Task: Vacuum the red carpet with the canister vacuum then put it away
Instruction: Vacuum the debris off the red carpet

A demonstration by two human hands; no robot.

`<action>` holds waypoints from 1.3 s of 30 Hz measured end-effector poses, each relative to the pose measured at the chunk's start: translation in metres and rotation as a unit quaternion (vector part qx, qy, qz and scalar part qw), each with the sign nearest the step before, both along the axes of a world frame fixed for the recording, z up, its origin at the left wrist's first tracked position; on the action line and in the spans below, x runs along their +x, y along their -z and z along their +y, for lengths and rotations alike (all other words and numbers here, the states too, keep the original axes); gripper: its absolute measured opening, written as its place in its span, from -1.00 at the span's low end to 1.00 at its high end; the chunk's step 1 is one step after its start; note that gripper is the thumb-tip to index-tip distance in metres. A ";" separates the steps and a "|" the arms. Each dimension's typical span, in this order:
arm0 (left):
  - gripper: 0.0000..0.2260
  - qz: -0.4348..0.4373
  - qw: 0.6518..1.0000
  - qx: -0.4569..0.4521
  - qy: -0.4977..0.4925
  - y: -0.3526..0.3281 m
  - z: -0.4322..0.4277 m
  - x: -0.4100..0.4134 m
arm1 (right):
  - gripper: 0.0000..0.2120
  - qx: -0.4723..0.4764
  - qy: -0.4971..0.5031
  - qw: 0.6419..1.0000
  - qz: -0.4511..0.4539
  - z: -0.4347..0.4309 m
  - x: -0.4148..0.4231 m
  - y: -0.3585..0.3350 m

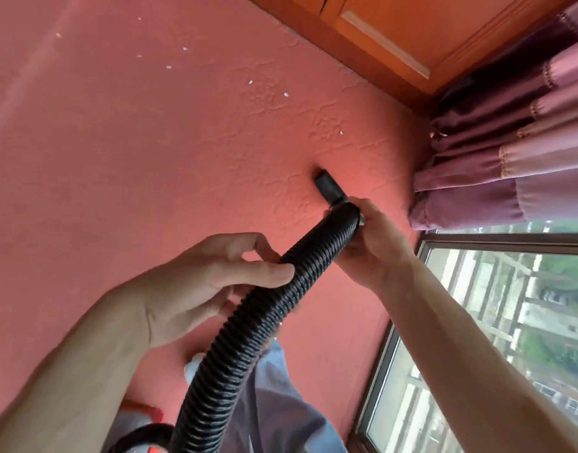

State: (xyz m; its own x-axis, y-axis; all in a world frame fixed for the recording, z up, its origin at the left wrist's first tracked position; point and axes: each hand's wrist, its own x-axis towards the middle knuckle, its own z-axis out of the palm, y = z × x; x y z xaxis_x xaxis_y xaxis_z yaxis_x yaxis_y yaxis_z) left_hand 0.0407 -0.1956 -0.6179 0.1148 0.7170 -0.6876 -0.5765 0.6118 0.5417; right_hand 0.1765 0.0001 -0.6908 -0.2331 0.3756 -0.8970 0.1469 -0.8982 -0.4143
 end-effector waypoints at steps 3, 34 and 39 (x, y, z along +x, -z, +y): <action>-0.77 0.015 1.000 -0.006 -0.023 -0.008 -0.029 -0.011 | -0.89 -0.018 -0.030 0.999 -0.017 -0.021 -0.015 -0.005; -0.63 0.216 0.949 -0.140 -0.182 0.015 0.114 0.089 | -0.84 -0.007 -0.039 0.999 -0.004 0.119 -0.028 0.025; -0.85 0.252 0.937 -0.148 -0.189 0.027 0.172 0.081 | -0.84 -0.005 -0.032 0.999 0.011 0.181 -0.043 0.037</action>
